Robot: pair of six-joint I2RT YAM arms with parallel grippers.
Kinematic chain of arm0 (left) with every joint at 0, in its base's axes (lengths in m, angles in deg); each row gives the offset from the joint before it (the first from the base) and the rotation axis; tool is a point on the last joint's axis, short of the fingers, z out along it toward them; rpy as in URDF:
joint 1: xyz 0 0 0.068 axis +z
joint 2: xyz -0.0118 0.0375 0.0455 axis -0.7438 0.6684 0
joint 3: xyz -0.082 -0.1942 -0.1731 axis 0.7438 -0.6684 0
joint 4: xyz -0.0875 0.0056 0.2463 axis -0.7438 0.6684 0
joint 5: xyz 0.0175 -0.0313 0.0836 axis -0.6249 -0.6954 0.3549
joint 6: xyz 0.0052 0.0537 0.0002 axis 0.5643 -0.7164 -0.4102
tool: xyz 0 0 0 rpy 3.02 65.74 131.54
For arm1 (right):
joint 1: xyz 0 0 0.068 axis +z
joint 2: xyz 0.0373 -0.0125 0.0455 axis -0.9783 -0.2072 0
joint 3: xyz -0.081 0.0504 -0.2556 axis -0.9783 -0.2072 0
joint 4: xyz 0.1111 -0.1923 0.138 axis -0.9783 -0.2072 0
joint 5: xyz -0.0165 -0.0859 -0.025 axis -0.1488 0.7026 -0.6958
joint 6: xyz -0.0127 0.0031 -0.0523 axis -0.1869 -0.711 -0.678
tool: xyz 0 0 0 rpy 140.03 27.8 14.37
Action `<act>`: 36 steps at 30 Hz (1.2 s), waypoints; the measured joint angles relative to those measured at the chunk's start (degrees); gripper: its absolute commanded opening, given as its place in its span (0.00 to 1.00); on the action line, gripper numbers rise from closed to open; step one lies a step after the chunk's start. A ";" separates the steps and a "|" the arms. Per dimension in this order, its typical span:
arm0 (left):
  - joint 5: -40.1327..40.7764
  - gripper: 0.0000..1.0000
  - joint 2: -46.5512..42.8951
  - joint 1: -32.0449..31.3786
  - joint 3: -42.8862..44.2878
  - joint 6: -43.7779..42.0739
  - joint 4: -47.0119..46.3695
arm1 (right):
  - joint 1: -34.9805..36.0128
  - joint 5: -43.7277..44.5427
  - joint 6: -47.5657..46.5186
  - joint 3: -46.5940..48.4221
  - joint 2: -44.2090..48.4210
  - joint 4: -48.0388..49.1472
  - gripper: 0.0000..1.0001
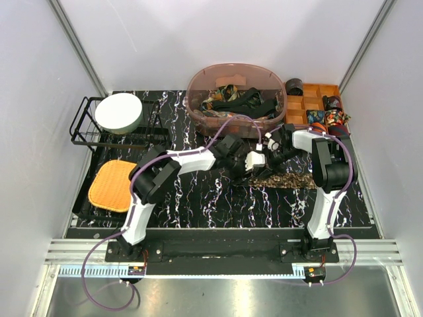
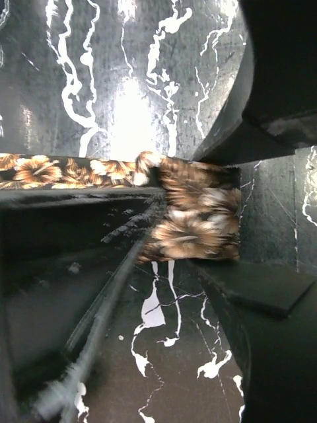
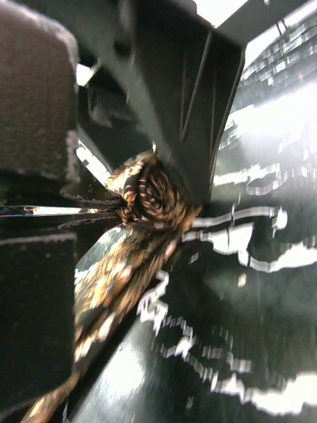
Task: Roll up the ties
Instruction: Roll the tie at the center of the board.
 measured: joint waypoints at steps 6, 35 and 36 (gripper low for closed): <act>-7.89 0.75 -1.36 3.13 -9.40 8.00 -18.05 | 0.48 4.50 0.00 1.29 -1.33 -2.05 0.00; 0.02 0.15 -0.63 0.52 -1.33 2.12 -2.47 | 2.38 7.28 -2.38 8.48 -4.50 -7.72 0.47; 0.96 0.15 -0.68 0.35 -0.74 1.49 -0.79 | 1.77 6.51 -2.62 8.48 -4.35 -7.85 0.49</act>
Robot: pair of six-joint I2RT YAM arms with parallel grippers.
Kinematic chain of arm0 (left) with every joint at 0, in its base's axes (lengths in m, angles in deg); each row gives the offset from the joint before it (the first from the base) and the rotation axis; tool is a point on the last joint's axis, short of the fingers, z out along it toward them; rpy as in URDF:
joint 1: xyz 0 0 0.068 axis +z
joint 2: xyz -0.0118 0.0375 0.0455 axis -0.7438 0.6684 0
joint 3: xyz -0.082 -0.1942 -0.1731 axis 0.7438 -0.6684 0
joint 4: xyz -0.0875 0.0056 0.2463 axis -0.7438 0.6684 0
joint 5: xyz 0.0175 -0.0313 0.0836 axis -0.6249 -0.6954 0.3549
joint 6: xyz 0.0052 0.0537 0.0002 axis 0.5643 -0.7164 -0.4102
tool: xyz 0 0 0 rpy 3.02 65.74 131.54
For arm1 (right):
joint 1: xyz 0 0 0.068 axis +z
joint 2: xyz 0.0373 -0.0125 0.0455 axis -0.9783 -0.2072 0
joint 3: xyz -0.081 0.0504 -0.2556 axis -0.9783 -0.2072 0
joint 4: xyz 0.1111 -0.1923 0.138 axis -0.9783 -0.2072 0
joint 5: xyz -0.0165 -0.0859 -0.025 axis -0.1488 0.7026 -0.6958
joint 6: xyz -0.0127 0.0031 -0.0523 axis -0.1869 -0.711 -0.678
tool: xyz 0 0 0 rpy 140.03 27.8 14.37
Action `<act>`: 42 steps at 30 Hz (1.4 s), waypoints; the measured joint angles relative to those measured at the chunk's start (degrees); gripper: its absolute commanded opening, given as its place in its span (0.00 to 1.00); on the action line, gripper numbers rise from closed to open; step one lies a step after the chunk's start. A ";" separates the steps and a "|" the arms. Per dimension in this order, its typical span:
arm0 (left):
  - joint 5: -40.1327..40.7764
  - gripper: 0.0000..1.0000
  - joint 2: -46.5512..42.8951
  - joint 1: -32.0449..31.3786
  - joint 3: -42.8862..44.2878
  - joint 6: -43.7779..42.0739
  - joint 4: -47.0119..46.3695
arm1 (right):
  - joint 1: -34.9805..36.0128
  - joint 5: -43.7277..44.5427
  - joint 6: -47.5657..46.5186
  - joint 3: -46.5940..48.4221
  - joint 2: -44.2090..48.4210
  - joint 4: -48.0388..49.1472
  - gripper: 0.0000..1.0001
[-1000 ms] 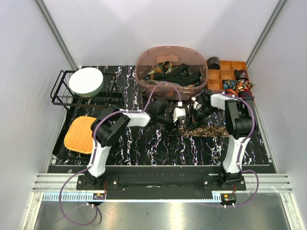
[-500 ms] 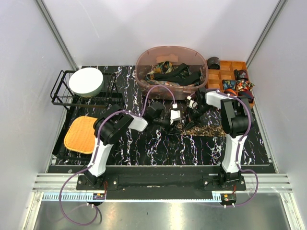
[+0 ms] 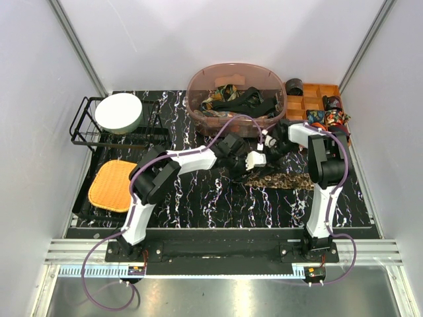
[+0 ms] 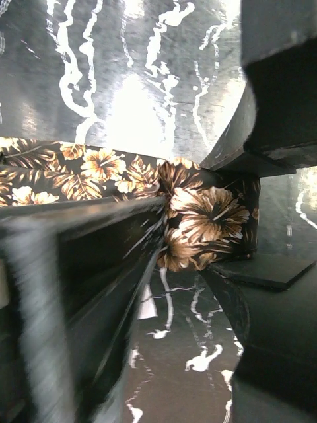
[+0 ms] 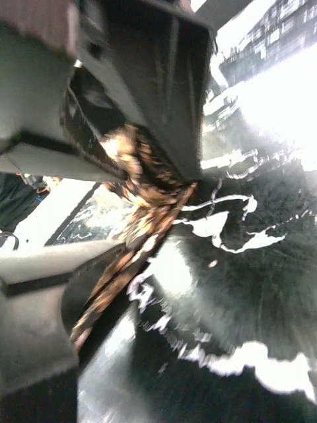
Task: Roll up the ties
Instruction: Roll the tie at the center of the board.
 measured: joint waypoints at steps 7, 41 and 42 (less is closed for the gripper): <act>4.70 0.16 0.52 -1.31 4.22 -2.29 8.76 | -5.25 -7.52 -2.08 -1.44 4.57 0.94 0.54; -3.65 0.71 -1.77 1.62 -10.19 5.90 -18.91 | 0.85 -0.07 3.67 -5.62 1.18 4.24 0.00; -4.72 0.71 -1.84 1.86 -12.20 6.75 -23.04 | 0.96 0.57 3.65 -5.09 1.01 3.76 0.00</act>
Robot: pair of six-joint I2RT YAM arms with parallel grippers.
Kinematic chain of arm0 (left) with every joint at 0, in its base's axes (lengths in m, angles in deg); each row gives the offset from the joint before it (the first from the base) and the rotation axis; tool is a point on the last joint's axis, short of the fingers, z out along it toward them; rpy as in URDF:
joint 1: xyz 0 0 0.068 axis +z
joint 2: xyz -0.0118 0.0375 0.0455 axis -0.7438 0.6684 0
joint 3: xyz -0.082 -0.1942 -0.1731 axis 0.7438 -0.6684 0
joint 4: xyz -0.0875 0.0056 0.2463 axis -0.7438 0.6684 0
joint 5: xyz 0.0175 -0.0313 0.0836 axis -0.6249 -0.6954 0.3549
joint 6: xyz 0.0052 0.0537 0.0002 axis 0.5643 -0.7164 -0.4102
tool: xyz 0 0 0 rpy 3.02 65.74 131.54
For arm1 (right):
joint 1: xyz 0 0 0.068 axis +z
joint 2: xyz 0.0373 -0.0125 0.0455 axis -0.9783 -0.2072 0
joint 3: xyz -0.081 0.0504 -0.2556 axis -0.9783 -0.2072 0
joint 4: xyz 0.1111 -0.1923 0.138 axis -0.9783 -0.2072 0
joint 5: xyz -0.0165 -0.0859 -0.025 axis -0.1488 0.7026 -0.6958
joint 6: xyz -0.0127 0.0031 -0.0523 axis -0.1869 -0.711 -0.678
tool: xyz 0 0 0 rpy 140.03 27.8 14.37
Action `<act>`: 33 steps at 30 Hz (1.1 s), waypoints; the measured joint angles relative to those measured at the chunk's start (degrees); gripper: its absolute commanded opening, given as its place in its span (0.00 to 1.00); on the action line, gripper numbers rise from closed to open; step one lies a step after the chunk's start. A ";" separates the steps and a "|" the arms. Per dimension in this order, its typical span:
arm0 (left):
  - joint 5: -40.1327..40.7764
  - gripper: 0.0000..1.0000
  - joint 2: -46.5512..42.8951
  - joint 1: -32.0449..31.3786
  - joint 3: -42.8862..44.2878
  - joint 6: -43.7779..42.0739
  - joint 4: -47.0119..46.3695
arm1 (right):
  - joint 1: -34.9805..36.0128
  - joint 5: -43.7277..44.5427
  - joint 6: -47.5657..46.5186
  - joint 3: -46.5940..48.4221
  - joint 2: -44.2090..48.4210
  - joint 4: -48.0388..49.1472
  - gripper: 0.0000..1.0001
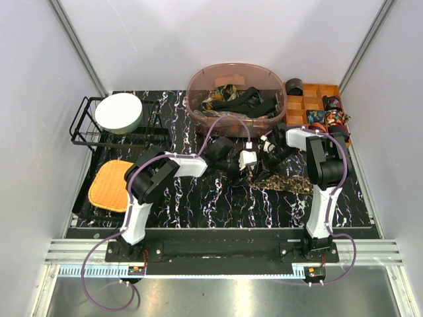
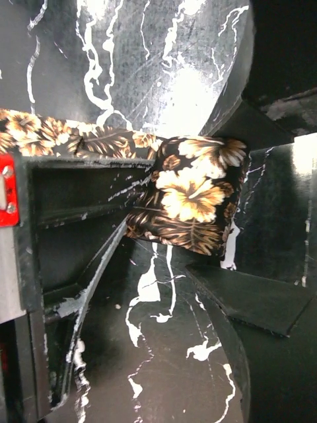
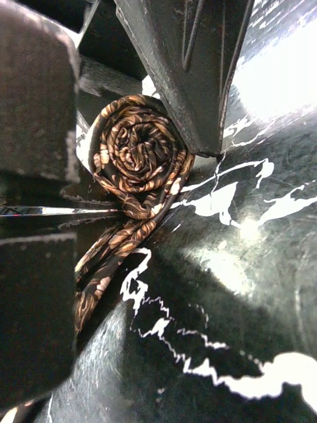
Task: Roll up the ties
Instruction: Roll the tie at the center of the board.
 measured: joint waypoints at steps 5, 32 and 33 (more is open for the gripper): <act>-4.13 0.64 0.70 1.07 -5.51 2.91 -13.25 | 1.05 2.10 -0.79 2.47 -1.07 -2.67 0.00; -2.89 0.04 -0.83 -0.11 1.22 -4.15 6.16 | 2.49 1.42 -6.73 8.31 -4.72 -9.49 0.36; -1.75 0.03 -0.98 -0.39 2.23 -4.26 8.74 | 2.16 1.18 -7.08 8.44 -4.61 -9.94 0.37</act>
